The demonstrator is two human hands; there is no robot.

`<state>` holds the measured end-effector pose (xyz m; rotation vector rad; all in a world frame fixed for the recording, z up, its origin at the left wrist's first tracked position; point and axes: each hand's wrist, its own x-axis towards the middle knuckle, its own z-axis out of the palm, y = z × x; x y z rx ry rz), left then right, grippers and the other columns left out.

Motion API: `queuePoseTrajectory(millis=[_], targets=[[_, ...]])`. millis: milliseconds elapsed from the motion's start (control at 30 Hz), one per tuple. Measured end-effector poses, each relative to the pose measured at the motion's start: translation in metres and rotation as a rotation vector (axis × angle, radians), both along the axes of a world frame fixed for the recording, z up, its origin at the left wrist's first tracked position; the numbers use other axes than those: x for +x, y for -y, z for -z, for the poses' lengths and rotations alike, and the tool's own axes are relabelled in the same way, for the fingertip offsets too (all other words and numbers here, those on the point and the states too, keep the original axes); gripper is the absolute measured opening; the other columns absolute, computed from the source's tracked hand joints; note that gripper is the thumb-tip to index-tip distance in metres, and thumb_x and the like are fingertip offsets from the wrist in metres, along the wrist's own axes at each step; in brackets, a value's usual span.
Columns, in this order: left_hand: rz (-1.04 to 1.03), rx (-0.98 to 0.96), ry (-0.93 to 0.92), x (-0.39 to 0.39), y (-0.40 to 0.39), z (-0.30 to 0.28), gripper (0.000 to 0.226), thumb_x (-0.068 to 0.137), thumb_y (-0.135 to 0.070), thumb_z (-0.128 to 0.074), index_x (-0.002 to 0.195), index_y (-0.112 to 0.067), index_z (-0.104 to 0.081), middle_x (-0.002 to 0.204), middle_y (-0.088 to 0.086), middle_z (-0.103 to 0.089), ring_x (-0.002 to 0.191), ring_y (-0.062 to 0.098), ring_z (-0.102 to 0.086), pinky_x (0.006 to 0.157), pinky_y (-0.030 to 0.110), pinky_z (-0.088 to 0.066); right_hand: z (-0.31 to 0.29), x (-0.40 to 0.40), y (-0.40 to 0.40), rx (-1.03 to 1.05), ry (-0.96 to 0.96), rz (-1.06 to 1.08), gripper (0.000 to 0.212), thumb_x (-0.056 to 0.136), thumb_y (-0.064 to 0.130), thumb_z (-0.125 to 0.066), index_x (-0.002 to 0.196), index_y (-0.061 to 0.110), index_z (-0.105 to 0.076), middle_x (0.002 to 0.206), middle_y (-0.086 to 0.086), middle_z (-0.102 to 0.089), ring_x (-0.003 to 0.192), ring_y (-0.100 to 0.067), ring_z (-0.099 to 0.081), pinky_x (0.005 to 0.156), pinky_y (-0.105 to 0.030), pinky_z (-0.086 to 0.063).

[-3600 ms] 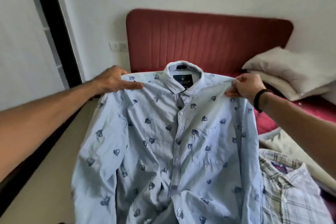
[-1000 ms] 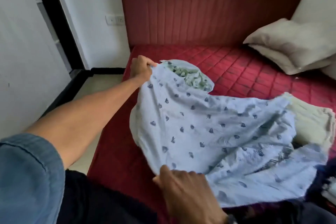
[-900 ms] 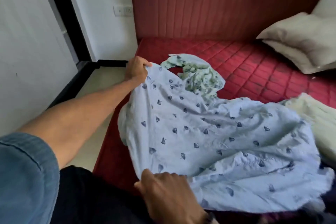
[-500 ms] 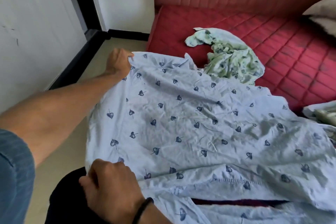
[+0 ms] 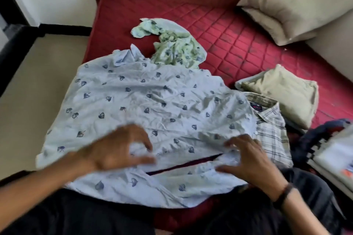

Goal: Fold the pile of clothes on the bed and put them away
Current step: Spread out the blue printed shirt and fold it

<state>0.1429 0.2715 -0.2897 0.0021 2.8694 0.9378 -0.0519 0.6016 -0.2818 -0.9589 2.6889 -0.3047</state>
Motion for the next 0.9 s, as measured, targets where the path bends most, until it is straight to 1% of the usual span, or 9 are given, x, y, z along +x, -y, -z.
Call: queuePoseTrajectory(millis=[100,233,367,533,600,667,767,833,900], targets=[[0.245,-0.194,0.160,0.040,-0.069,0.017,0.091,0.069,-0.101,-0.044,0.145,-0.050,-0.046,0.136,-0.027,-0.045,0.126,-0.007,-0.040,0.110,0.018,-0.033,-0.002,0.001,-0.045,0.367,0.224,-0.137,0.115,0.043,0.100,-0.062,0.143,0.046,-0.046,0.138,0.013,-0.049,0.130,-0.012,-0.049,0.109,-0.029,-0.039],[0.112,-0.504,-0.046,0.060,-0.090,0.056,0.055,0.084,-0.068,-0.055,0.134,-0.044,-0.055,0.116,-0.020,-0.061,0.104,0.002,-0.060,0.089,0.018,-0.047,0.021,0.009,-0.038,0.336,0.077,-0.241,0.068,0.086,0.049,-0.073,0.147,0.036,-0.046,0.144,0.003,-0.049,0.136,-0.020,-0.050,0.106,-0.036,-0.045],[-0.019,-0.332,0.067,0.047,-0.093,0.036,0.026,0.096,-0.040,-0.063,0.121,-0.034,-0.070,0.117,-0.013,-0.069,0.114,0.011,-0.061,0.100,0.028,-0.043,0.028,0.006,-0.013,0.366,0.001,-0.320,0.043,0.088,0.009,-0.056,0.128,0.024,-0.059,0.132,-0.006,-0.057,0.124,-0.030,-0.058,0.090,-0.038,-0.050],[0.091,0.127,0.536,0.053,-0.082,-0.029,0.017,0.088,-0.037,-0.080,0.103,-0.030,-0.081,0.099,-0.015,-0.077,0.089,-0.004,-0.065,0.081,0.014,-0.047,-0.027,-0.006,-0.024,0.391,0.375,-0.501,0.010,0.089,0.029,-0.075,0.083,0.021,-0.074,0.081,0.007,-0.071,0.077,-0.005,-0.065,0.071,-0.030,-0.051],[0.072,0.272,0.683,0.060,-0.073,-0.049,0.018,0.087,-0.038,-0.083,0.101,-0.028,-0.082,0.094,-0.010,-0.078,0.089,0.000,-0.068,0.083,0.016,-0.049,-0.054,-0.012,-0.038,0.308,0.599,-0.420,0.023,0.086,0.051,-0.079,0.091,0.029,-0.081,0.082,0.017,-0.076,0.074,0.005,-0.064,0.073,-0.023,-0.051],[-0.104,0.372,0.564,0.061,-0.065,-0.046,0.018,0.088,-0.038,-0.082,0.100,-0.025,-0.081,0.092,-0.004,-0.079,0.086,0.006,-0.070,0.084,0.025,-0.056,-0.046,-0.026,-0.044,0.157,0.504,-0.180,0.039,0.078,0.058,-0.084,0.098,0.024,-0.080,0.090,0.007,-0.079,0.083,-0.007,-0.073,0.076,-0.030,-0.056],[-0.399,-0.091,0.245,0.057,-0.055,-0.014,0.034,0.076,-0.062,-0.081,0.098,-0.036,-0.075,0.094,-0.016,-0.071,0.092,0.001,-0.063,0.081,0.021,-0.051,-0.001,-0.044,-0.038,0.061,0.105,0.201,0.061,0.069,0.064,-0.086,0.091,0.011,-0.066,0.091,-0.009,-0.071,0.096,-0.032,-0.070,0.068,-0.035,-0.048],[-0.431,-0.347,0.298,0.059,-0.063,0.006,0.050,0.070,-0.072,-0.077,0.108,-0.042,-0.064,0.103,-0.021,-0.059,0.103,0.002,-0.054,0.083,0.024,-0.045,0.015,-0.048,-0.030,-0.033,0.202,0.304,0.058,0.068,0.057,-0.090,0.072,0.011,-0.054,0.070,-0.009,-0.063,0.072,-0.028,-0.065,0.056,-0.032,-0.040],[-0.424,-0.401,0.342,0.063,-0.077,0.018,0.048,0.077,-0.063,-0.076,0.117,-0.041,-0.060,0.112,-0.018,-0.060,0.111,0.007,-0.056,0.089,0.028,-0.047,0.019,-0.051,-0.026,-0.192,0.435,0.416,0.051,0.071,0.041,-0.094,0.077,0.010,-0.053,0.064,-0.011,-0.064,0.051,-0.022,-0.055,0.049,-0.028,-0.039]])
